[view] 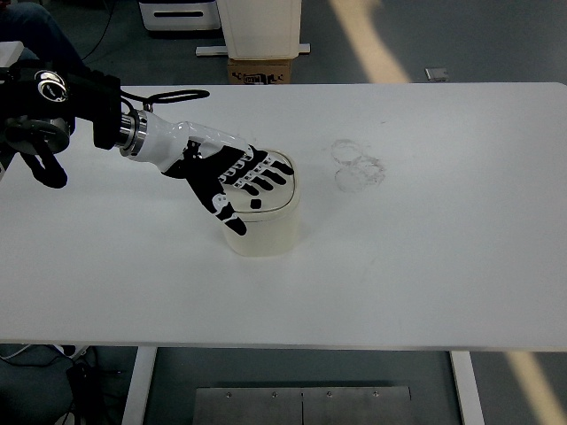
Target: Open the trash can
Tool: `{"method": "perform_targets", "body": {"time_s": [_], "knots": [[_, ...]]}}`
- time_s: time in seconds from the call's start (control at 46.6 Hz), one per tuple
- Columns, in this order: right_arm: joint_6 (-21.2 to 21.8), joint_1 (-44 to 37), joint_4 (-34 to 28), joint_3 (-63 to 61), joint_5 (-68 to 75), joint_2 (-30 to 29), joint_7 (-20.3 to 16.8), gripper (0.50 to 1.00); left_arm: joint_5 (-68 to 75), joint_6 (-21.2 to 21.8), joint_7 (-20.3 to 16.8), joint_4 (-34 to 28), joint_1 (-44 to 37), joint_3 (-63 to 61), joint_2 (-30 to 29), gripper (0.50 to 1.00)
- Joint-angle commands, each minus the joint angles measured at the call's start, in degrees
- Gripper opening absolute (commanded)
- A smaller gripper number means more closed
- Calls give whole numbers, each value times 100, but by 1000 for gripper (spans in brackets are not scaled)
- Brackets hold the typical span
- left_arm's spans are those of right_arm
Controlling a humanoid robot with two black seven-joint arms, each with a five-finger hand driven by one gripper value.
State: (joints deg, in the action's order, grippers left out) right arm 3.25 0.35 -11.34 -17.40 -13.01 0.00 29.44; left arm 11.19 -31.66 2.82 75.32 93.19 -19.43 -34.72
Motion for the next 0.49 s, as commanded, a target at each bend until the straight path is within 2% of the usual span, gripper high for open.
{"method": "perform_targets", "body": {"time_s": [0.0, 0.472], "knots": [[0, 0, 0, 0, 0, 0, 0, 991, -3, 11, 0, 0, -55, 0, 0, 1000], [0, 0, 0, 0, 0, 0, 0, 991, 23, 11, 0, 0, -56, 9, -9, 1000]]}}
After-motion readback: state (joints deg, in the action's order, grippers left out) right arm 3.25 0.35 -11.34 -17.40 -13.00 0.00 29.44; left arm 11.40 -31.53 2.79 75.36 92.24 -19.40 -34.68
